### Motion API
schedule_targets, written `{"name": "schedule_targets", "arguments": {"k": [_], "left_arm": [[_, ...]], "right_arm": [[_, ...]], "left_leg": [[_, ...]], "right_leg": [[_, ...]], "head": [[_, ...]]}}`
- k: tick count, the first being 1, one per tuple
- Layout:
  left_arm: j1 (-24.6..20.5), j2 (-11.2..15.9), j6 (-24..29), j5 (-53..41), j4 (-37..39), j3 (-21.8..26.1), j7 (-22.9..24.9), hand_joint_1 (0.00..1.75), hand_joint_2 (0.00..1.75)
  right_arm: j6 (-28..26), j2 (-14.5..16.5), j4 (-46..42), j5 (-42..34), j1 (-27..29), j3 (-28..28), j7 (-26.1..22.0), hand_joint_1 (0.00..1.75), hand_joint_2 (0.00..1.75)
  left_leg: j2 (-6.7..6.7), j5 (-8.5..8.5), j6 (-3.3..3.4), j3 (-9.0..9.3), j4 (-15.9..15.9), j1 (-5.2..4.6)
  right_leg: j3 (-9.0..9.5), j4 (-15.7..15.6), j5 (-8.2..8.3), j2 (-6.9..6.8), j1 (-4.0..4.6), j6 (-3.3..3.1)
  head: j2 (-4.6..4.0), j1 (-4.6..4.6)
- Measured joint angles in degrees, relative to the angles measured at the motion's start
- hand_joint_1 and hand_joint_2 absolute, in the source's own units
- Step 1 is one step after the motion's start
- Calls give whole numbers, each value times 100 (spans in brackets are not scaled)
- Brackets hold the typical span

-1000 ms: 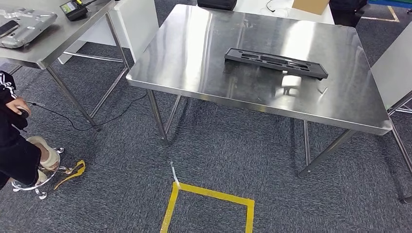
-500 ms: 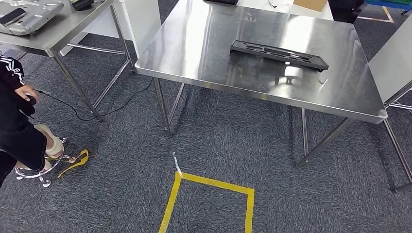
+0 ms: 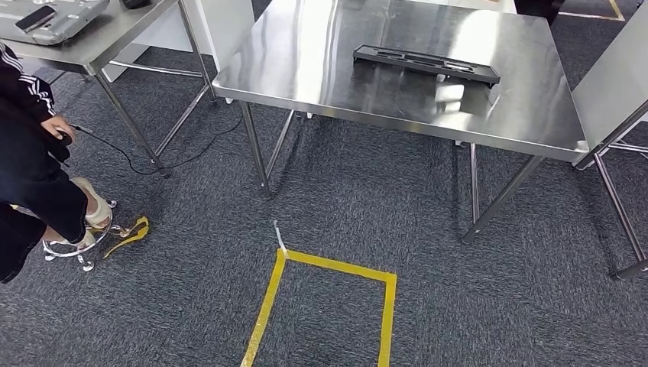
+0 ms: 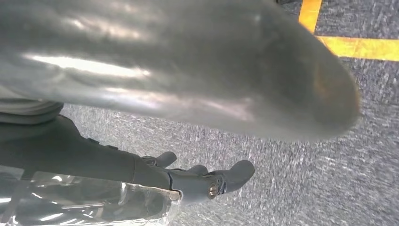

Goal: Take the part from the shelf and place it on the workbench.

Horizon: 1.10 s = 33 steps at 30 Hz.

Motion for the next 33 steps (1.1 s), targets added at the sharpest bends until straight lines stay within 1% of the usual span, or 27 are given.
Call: {"name": "schedule_targets", "arguments": {"k": [1,3,4,6,7,9,10,11,12,13,14,15,16,18,19,20,21,22,23,24,25,26,27,28,30,31,33], "left_arm": [[2,3,-1,3,2,4,-8,0,0],[9,15,-10,16,7,16,-22,0,0],[11,21,-17,22,10,21,-28,0,0],[12,35,-31,39,14,29,-37,0,0],[12,40,-35,44,14,31,-41,0,0],[12,46,-41,50,16,33,-44,0,0],[13,47,-43,51,17,34,-44,0,0],[13,48,-43,53,20,35,-44,0,0],[13,47,-43,55,21,36,-44,0,0],[13,46,-43,56,22,37,-44,0,0],[13,46,-43,57,23,37,-44,0,0],[13,46,-43,57,24,38,-44,0,0],[13,48,-43,58,25,38,-45,0,0],[16,50,-43,58,27,40,-47,0,0],[21,51,-43,58,30,41,-48,0,0],[28,52,-43,58,33,42,-49,0,0],[36,55,-43,58,37,44,-50,0,0],[40,57,-43,58,39,45,-50,0,0],[43,60,-43,58,39,47,-50,0,0],[43,61,-43,58,39,49,-50,0,0],[43,63,-43,58,39,51,-50,0,0],[43,64,-43,58,39,53,-50,0,0],[42,65,-43,58,39,54,-51,0,0],[41,67,-43,58,39,55,-51,0,0],[34,70,-43,58,38,56,-55,0,0],[32,72,-43,58,37,57,-59,0,0],[34,77,-50,60,38,58,-73,0,0]], "right_arm": [[14,-1,1,-2,-4,0,-14,0,0],[30,-4,1,-14,-6,0,-46,0,0],[33,-9,1,-22,-4,0,-61,0,0],[39,-19,3,-35,0,0,-81,0,0],[41,-23,4,-39,-1,0,-87,0,0],[42,-28,5,-43,0,0,-92,0,0],[42,-33,5,-44,1,0,-93,0,0],[43,-38,5,-45,1,0,-94,0,0],[42,-44,5,-46,1,0,-94,0,0],[42,-49,5,-47,-3,0,-94,0,0],[43,-53,5,-48,-9,0,-95,0,0],[43,-56,5,-47,-16,0,-96,0,0],[43,-57,6,-46,-18,0,-97,0,0],[44,-58,8,-46,-10,0,-98,0,0],[45,-58,10,-48,-7,-1,-98,0,0],[45,-60,11,-49,-7,-1,-98,0,0],[46,-63,11,-50,-7,-2,-98,0,0],[46,-66,12,-51,-9,-2,-98,0,0],[46,-68,12,-50,-8,-2,-98,0,0],[46,-69,13,-50,-7,-2,-98,0,0],[47,-69,13,-50,-6,-2,-98,0,0],[49,-69,14,-50,-5,-2,-98,0,0],[51,-69,14,-50,-5,-2,-98,0,0],[54,-69,15,-50,-5,-2,-98,0,0],[56,-68,16,-50,-7,-2,-98,0,0],[57,-68,17,-49,-9,-2,-99,0,0],[57,-69,19,-52,-10,-2,-110,0,0]], "left_leg": [[-11,-42,10,92,-176,-17],[-18,-56,53,77,-271,-44],[-9,-31,100,46,-305,-46],[13,51,235,-44,-366,-33],[24,105,291,-109,-365,-40],[40,214,336,-254,-361,-53],[48,271,335,-326,-358,-57],[54,326,326,-391,-356,-58],[57,376,312,-448,-355,-55],[58,427,290,-497,-353,-54],[58,474,260,-537,-351,-59],[60,524,225,-563,-353,-65],[64,572,191,-577,-357,-71],[68,667,127,-587,-381,-74],[63,654,97,-603,-368,-65],[56,539,69,-634,-301,-56],[46,315,44,-688,-128,-47],[35,5,24,-767,163,-37],[28,-300,8,-852,535,-35],[22,-513,-6,-925,917,-32],[19,-585,-15,-947,1199,-31],[20,-528,-17,-884,1303,-30],[20,-385,-14,-715,1188,-26],[20,-231,-6,-453,881,-20],[7,-136,18,100,95,-20],[-1,-160,32,251,-162,-32],[-7,-181,87,265,-323,-71]], "right_leg": [[-48,32,26,-5,9,41],[-121,56,88,-7,16,147],[-168,89,66,0,9,180],[-331,391,-197,21,4,170],[-445,709,-424,36,-6,142],[-630,1439,-801,58,-4,128],[-633,1653,-856,65,-5,159],[-530,1649,-799,68,-8,210],[-325,1432,-672,68,-14,264],[-21,1018,-541,69,-23,304],[312,533,-482,74,-20,309],[568,137,-471,85,-6,279],[721,-139,-494,96,13,238],[710,-238,-502,109,50,147],[661,-234,-466,102,28,96],[618,-229,-420,94,10,25],[568,-234,-365,83,-9,-52],[512,-234,-308,70,-21,-114],[454,-231,-251,62,-5,-153],[395,-222,-194,53,7,-169],[327,-206,-139,49,16,-164],[253,-178,-91,46,22,-154],[171,-138,-53,45,22,-136],[92,-85,-28,45,20,-116],[-43,33,4,45,36,-73],[-90,77,28,43,46,-36],[-168,108,109,39,53,69]], "head": [[0,3],[-1,9],[-1,8],[-1,13],[-1,13],[-1,13],[-1,13],[0,13],[0,13],[0,13],[0,13],[0,9],[0,8],[0,4],[-1,6],[-1,4],[-2,4],[-2,1],[-2,0],[-2,0],[-1,0],[-1,-1],[-1,-2],[-1,-2],[-1,1],[-1,5],[-1,10]]}}
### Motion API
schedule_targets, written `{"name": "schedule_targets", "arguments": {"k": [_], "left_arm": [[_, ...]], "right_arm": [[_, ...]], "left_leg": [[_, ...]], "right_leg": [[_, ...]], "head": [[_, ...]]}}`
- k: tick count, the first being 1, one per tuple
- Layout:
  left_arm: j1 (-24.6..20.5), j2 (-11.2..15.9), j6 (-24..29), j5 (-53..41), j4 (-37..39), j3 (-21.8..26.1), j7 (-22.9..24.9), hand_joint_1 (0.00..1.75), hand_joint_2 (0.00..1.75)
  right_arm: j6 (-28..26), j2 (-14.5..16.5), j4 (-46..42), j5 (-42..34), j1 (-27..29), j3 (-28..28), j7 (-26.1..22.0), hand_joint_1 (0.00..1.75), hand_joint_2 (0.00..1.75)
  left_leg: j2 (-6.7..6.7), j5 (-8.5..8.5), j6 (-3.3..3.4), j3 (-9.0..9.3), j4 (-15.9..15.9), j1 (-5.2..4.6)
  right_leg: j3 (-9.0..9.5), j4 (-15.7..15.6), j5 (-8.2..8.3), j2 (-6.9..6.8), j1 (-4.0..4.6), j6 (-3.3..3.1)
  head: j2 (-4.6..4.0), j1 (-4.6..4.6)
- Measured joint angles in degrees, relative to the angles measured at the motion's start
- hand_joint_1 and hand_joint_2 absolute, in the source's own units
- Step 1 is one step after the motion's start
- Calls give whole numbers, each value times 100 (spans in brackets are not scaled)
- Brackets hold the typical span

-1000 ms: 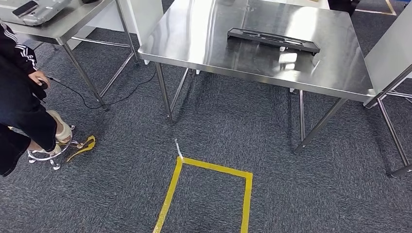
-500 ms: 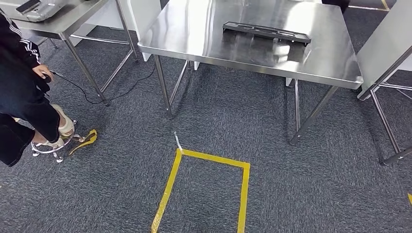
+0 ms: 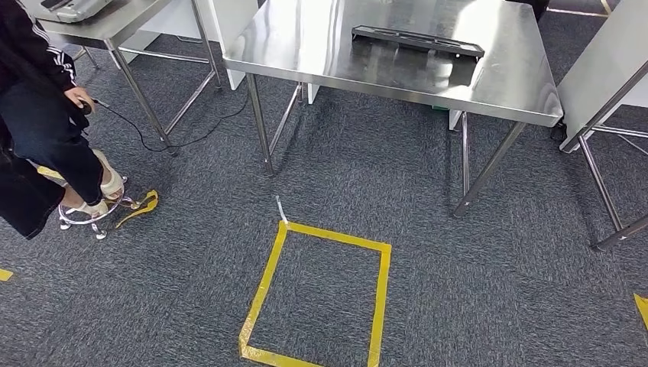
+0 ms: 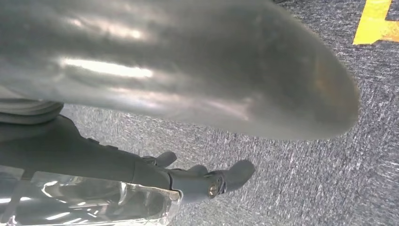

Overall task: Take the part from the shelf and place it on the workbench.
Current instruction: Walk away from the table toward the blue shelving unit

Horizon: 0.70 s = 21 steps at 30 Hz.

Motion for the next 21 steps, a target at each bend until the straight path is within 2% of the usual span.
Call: {"name": "schedule_targets", "arguments": {"k": [1,2,3,4,6,7,8,9,10,11,12,13,14,15,16,17,18,19,21], "left_arm": [[3,1,-7,1,1,2,-9,0,0],[3,4,-14,2,2,5,-18,0,0],[2,6,-19,4,3,9,-25,0,0],[-1,7,-21,4,3,13,-35,0,0],[-4,5,-18,5,3,19,-47,0,0],[-4,3,-16,5,3,20,-51,0,0],[-4,3,-13,5,3,21,-52,0,0],[-4,2,-7,6,3,21,-53,0,0],[-4,1,2,7,3,21,-56,0,0],[-4,0,10,7,3,22,-62,0,0],[-4,-2,17,8,3,22,-68,0,0],[-4,-2,22,8,3,23,-74,0,0],[-4,-2,25,8,3,23,-80,0,0],[-4,-3,27,8,3,23,-85,0,0],[0,-4,29,8,6,23,-88,0,0],[3,-3,31,8,10,23,-90,0,0],[10,-2,33,8,16,23,-90,0,0],[16,0,34,8,21,23,-90,0,0],[18,3,36,7,26,23,-89,0,0]], "right_arm": [[0,-2,2,-7,3,0,-6,0,0],[0,-4,4,-14,8,0,-12,0,0],[0,-5,8,-20,14,0,-16,0,0],[0,-5,13,-23,15,0,-21,0,0],[0,-3,20,-19,15,0,-28,0,0],[0,-4,24,-13,15,0,-31,0,0],[0,-9,26,-3,14,0,-33,0,0],[-1,-14,27,9,14,0,-35,0,0],[-3,-19,28,22,12,0,-36,0,0],[-6,-23,29,35,7,1,-37,0,0],[-9,-26,30,43,-1,1,-37,0,0],[-11,-27,33,49,-8,2,-37,0,0],[-14,-27,38,52,-12,2,-37,0,0],[-15,-27,43,52,-14,2,-37,0,0],[-16,-26,51,51,-10,2,-36,0,0],[-18,-26,58,49,-8,1,-36,0,0],[-19,-27,64,45,-9,1,-35,0,0],[-19,-29,69,40,-6,0,-34,0,0],[-20,-32,70,35,-4,0,-34,0,0]], "left_leg": [[12,41,57,-58,-16,-1],[22,99,123,-124,-34,-2],[37,171,196,-204,-52,4],[51,243,245,-280,-62,9],[74,390,284,-451,-59,-3],[87,465,282,-537,-55,-6],[98,545,272,-629,-50,-7],[105,623,257,-718,-45,-3],[109,699,237,-811,-41,0],[106,773,209,-891,-34,-1],[104,840,177,-949,-27,-6],[104,910,142,-979,-36,-13],[105,977,110,-993,-47,-18],[106,1043,79,-997,-64,-16],[103,1102,45,-1005,-83,-12],[93,1072,15,-1035,-61,-2],[82,918,-13,-1078,33,7],[70,647,-35,-1140,235,15],[50,-13,-70,-1270,946,28]], "right_leg": [[-41,10,27,0,-6,49],[-95,53,-17,5,-12,74],[-168,168,-151,13,-13,72],[-250,383,-375,20,-22,51],[-403,1069,-864,31,-32,33],[-420,1379,-977,33,-36,65],[-362,1547,-955,34,-42,127],[-207,1496,-826,34,-52,203],[46,1237,-673,34,-65,266],[389,799,-587,37,-77,295],[746,286,-600,43,-67,275],[993,-109,-658,51,-51,224],[1139,-372,-723,61,-28,169],[1160,-461,-743,68,-1,117],[1095,-436,-706,68,-9,63],[1044,-426,-655,58,-27,6],[978,-414,-593,47,-48,-72],[900,-412,-520,33,-69,-146],[723,-389,-374,11,-57,-232]], "head": [[0,-1],[0,1],[0,13],[0,23],[-1,41],[0,40],[0,39],[0,40],[1,39],[1,40],[1,38],[2,33],[1,33],[1,30],[0,29],[-1,29],[-1,26],[-1,22],[-1,17]]}}
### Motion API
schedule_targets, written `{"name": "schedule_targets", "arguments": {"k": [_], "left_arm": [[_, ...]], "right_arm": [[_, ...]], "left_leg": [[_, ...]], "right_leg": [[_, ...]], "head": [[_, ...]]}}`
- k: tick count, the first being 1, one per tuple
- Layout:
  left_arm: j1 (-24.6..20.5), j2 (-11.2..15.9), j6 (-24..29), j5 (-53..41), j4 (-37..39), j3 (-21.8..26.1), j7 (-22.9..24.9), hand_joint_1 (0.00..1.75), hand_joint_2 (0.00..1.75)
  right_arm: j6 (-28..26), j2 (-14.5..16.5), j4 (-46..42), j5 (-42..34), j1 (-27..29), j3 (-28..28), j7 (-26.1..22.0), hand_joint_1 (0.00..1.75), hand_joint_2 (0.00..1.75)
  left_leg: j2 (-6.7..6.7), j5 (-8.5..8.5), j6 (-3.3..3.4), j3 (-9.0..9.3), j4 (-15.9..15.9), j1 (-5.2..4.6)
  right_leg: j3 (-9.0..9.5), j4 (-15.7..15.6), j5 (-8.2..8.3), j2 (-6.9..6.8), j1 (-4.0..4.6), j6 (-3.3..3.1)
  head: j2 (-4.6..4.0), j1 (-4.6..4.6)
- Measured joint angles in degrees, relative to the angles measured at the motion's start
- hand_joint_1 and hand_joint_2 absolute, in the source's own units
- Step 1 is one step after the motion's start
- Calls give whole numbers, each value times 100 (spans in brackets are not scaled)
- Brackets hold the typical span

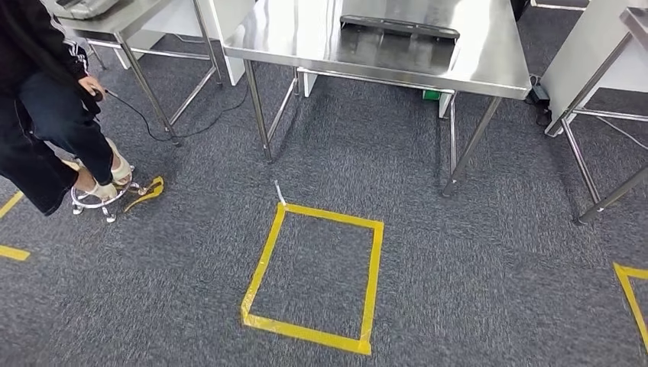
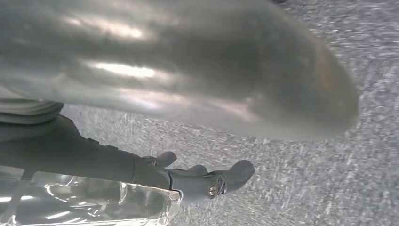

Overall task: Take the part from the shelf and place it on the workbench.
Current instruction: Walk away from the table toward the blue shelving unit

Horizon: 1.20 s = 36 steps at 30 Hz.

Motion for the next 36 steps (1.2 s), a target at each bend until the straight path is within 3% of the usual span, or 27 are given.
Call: {"name": "schedule_targets", "arguments": {"k": [1,2,4,5,6,8,9,11,12,14,16,17,18,20,21,23,24,26,27,28,30,31,32,33,34,36], "left_arm": [[-1,-1,2,-1,1,0,0,0,0],[-2,-1,7,-1,1,0,0,0,0],[-8,-2,19,-1,1,0,1,0,0],[-17,-4,24,-1,1,0,2,0,0],[-33,-8,28,-2,0,0,4,0,0],[-74,-16,34,-3,-1,0,13,0,0],[-88,-18,36,-4,-1,0,20,0,0],[-90,-26,37,-1,2,1,46,0,0],[-84,-31,38,2,4,2,60,0,0],[-73,-39,43,9,8,5,80,0,0],[-73,-40,50,5,8,7,85,0,0],[-73,-42,55,3,8,7,86,0,0],[-73,-44,61,1,8,7,86,0,0],[-73,-49,72,-1,8,7,85,0,0],[-73,-54,74,-1,8,7,85,0,0],[-75,-63,76,1,8,7,83,0,0],[-78,-66,77,1,8,7,81,0,0],[-81,-66,79,1,9,7,77,0,0],[-76,-63,80,1,9,7,76,0,0],[-70,-61,81,1,10,7,76,0,0],[-60,-53,83,1,11,7,76,0,0],[-56,-50,84,3,12,7,76,0,0],[-51,-47,84,6,12,7,75,0,0],[-43,-45,85,13,13,7,73,0,0],[-35,-42,85,19,13,7,70,0,0],[-26,-36,85,27,13,9,63,0,0]], "right_arm": [[-2,1,1,-1,2,0,0,0,0],[-4,3,2,-1,2,0,0,0,0],[-13,7,3,-2,1,0,0,0,0],[-18,8,4,-2,-2,0,0,0,0],[-22,9,4,-2,-3,0,0,0,0],[-39,20,4,1,-16,0,0,0,0],[-49,29,4,7,-27,0,2,0,0],[-68,46,4,29,-40,1,18,0,0],[-76,52,4,42,-38,2,32,0,0],[-89,72,4,64,-25,2,61,0,0],[-95,91,4,79,-28,3,76,0,0],[-98,95,4,83,-33,3,80,0,0],[-102,95,3,87,-37,4,82,0,0],[-123,95,-1,115,-39,11,101,0,0],[-134,96,-3,141,-41,24,115,0,0],[-149,101,-11,192,-55,63,139,0,0],[-151,104,-14,211,-64,81,143,0,0],[-165,113,-18,257,-66,107,168,0,0],[-183,116,-18,299,-54,126,193,0,0],[-201,117,-18,345,-40,154,218,0,0],[-226,119,-18,421,-25,214,246,0,0],[-227,117,-18,443,-22,238,246,0,0],[-227,119,-18,456,-20,258,246,0,0],[-227,119,-18,466,-19,275,245,0,0],[-227,121,-18,474,-18,291,245,0,0],[-227,123,-19,484,-21,321,245,0,0]], "left_leg": [[-8,-171,-18,-34,367,5],[-13,-184,-33,-18,626,13],[-15,104,-56,247,637,42],[-18,219,-62,515,385,62],[-25,219,-68,831,15,72],[-53,6,-34,1289,-642,59],[-64,-86,-2,1357,-811,34],[-52,-62,117,1252,-886,6],[-38,-4,191,1174,-897,3],[-4,148,318,1005,-911,5],[13,298,360,812,-909,-5],[22,373,354,708,-907,-8],[32,449,343,603,-905,-10],[47,595,306,439,-902,-9],[50,659,281,386,-898,-14],[55,776,215,326,-882,-35],[59,828,180,307,-882,-44],[58,906,111,274,-882,-33],[45,852,82,251,-841,-18],[32,693,55,203,-705,-4],[3,188,7,20,-125,11],[-6,-18,-18,-85,246,17],[-14,-108,-41,-143,528,24],[-13,-91,-60,-114,637,37],[5,16,-74,28,523,53],[161,265,-94,529,-176,81]], "right_leg": [[-96,17,69,-10,12,-7],[-186,43,133,-19,20,-2],[-395,141,236,-26,20,36],[-500,216,274,-24,17,66],[-610,304,300,-22,24,97],[-758,437,365,-28,39,183],[-813,466,412,-34,43,229],[-906,487,487,-35,32,319],[-966,550,416,-28,22,328],[-1124,961,-25,-9,3,278],[-1263,1650,-481,9,3,253],[-1265,1920,-521,16,3,294],[-1206,2067,-430,20,2,363],[-838,1826,-90,21,0,485],[-509,1448,-35,20,4,483],[127,512,-234,22,44,368],[307,203,-354,24,69,303],[337,37,-402,16,58,199],[313,42,-366,-2,39,144],[290,37,-324,-31,15,80],[226,37,-251,-105,10,-12],[192,40,-222,-145,16,-28],[163,42,-199,-189,21,-29],[142,46,-184,-235,22,-23],[132,52,-175,-283,17,-16],[123,88,-186,-374,19,14]], "head": [[0,-2],[0,-2],[0,-3],[0,-4],[0,-6],[0,4],[0,10],[1,11],[1,14],[0,31],[0,49],[0,50],[0,50],[0,50],[1,52],[1,54],[1,54],[1,55],[1,51],[1,51],[0,46],[0,47],[0,47],[0,46],[0,46],[0,45]]}}
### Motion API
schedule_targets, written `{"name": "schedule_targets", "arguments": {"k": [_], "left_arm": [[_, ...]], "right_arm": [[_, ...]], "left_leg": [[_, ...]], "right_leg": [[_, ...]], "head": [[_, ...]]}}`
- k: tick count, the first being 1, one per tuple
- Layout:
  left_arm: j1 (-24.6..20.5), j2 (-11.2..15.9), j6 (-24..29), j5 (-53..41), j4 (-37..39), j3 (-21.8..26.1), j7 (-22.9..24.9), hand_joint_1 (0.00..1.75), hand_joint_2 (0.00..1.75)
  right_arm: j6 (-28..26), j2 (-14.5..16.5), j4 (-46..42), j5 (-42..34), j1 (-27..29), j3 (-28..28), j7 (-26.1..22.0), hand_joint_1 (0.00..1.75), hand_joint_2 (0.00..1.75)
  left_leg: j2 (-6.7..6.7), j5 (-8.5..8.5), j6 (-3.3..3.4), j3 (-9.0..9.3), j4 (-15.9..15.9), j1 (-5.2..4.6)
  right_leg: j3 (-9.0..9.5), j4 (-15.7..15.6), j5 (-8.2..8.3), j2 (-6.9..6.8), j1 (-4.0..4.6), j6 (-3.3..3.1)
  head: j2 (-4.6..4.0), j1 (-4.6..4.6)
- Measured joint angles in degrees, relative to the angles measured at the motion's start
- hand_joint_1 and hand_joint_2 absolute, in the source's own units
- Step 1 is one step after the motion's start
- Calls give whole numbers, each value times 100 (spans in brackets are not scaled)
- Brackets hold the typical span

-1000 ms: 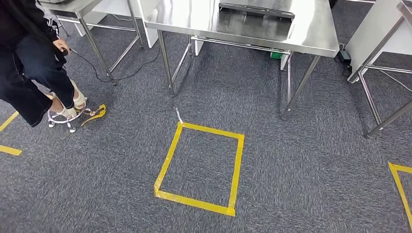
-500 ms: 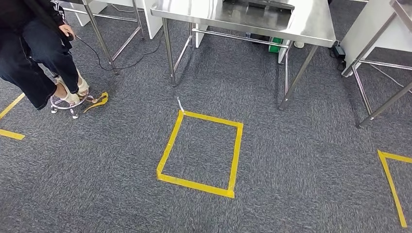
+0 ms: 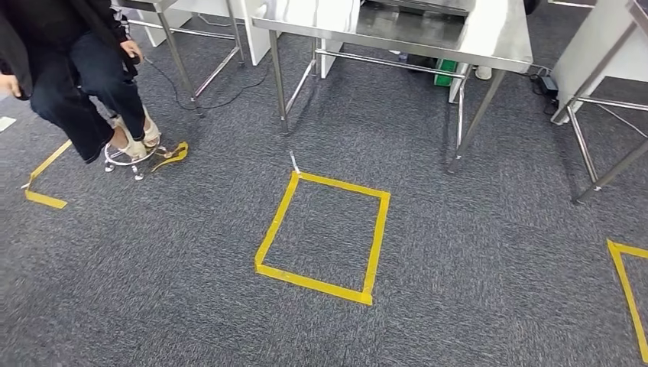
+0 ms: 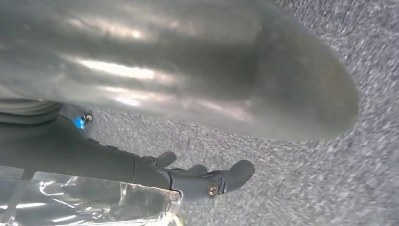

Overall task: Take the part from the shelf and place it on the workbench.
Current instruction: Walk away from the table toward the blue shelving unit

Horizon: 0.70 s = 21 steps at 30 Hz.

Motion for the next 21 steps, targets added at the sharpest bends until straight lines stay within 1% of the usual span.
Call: {"name": "schedule_targets", "arguments": {"k": [1,2,3,4,5,6,7,8,9,10,11,12,13,14,15,16,17,18,19,20,21], "left_arm": [[-3,4,0,0,0,1,-3,0,0],[-6,7,1,0,0,2,-7,0,0],[-7,9,1,0,0,4,-9,0,0],[-5,14,2,0,0,7,-10,0,0],[-1,14,2,0,0,10,-10,0,0],[3,13,2,0,0,13,-10,0,0],[3,11,2,0,0,15,-11,0,0],[1,7,2,0,0,16,-12,0,0],[-1,4,2,0,0,17,-15,0,0],[-3,2,2,0,0,17,-18,0,0],[-1,0,2,1,0,19,-21,0,0],[4,2,2,2,0,21,-24,0,0],[8,3,2,4,0,23,-26,0,0],[11,4,2,6,0,25,-30,0,0],[12,4,1,8,0,26,-32,0,0],[10,6,-4,11,0,27,-34,0,0],[10,10,-10,15,0,29,-38,0,0],[14,18,-19,22,0,33,-43,0,0],[24,28,-28,30,0,38,-50,0,0],[37,42,-33,43,1,46,-62,0,0],[52,55,-37,58,1,54,-74,0,0]], "right_arm": [[0,2,0,4,-1,11,0,0,0],[0,2,-1,7,-5,20,0,0,0],[0,1,-1,10,-12,26,0,0,0],[0,3,-1,11,-21,32,-1,0,0],[0,1,-2,11,-32,40,-2,0,0],[0,-1,-2,12,-38,49,-3,0,0],[0,-2,-2,13,-36,55,-3,0,0],[0,-3,-2,13,-30,59,-4,0,0],[0,-3,-2,13,-21,60,-4,0,0],[0,-2,-2,13,-12,61,-5,0,0],[0,-3,-2,10,-4,61,-6,0,0],[0,-4,-2,3,1,61,-8,0,0],[0,-6,-2,-5,3,61,-13,0,0],[0,-9,-2,-13,3,61,-20,0,0],[1,-10,-2,-17,2,61,-30,0,0],[2,-12,-2,-18,0,61,-40,0,0],[4,-13,-2,-14,-1,62,-51,0,0],[7,-13,-2,-8,-2,62,-62,0,0],[10,-13,-2,-2,-4,63,-73,0,0],[14,-14,-2,5,-5,65,-84,0,0],[18,-15,-2,8,-10,65,-94,0,0]], "left_leg": [[103,73,13,205,-317,-11],[182,90,38,316,-528,-27],[212,68,81,339,-614,-54],[171,74,139,302,-626,-78],[115,83,197,271,-655,-74],[58,108,256,245,-674,-73],[4,143,310,218,-695,-66],[-52,175,357,192,-711,-59],[-112,200,389,157,-714,-66],[-177,222,411,122,-713,-71],[-248,243,419,94,-713,-77],[-322,263,418,74,-712,-80],[-396,283,407,63,-711,-79],[-470,302,390,58,-711,-77],[-538,322,367,52,-711,-73],[-604,341,339,42,-705,-81],[-656,363,306,26,-704,-90],[-702,388,268,10,-708,-97],[-750,416,226,-3,-721,-102],[-781,439,187,-18,-738,-93],[-751,426,165,-35,-725,-82]], "right_leg": [[-13,32,-13,-43,12,25],[-21,64,-27,-87,37,57],[-30,87,-35,-133,60,94],[-29,97,-30,-181,71,128],[-35,105,-38,-201,77,166],[-63,146,-70,-134,66,196],[-137,284,-158,-12,55,205],[-266,543,-299,140,42,199],[-447,922,-471,281,31,182],[-645,1335,-629,349,27,169],[-802,1654,-720,374,24,174],[-875,1791,-726,384,19,199],[-830,1679,-632,397,13,239],[-685,1361,-470,428,4,282],[-488,932,-290,524,-7,315],[-320,547,-146,625,-7,321],[-216,285,-54,701,-4,305],[-177,162,-13,748,8,274],[-186,146,2,717,31,235],[-191,138,31,663,23,193],[-186,126,61,609,9,151]], "head": [[0,-1],[0,5],[1,9],[1,16],[1,23],[1,26],[0,32],[1,35],[0,39],[0,39],[0,39],[0,39],[0,39],[1,39],[1,43],[1,48],[2,52],[1,55],[1,55],[0,55],[0,54]]}}
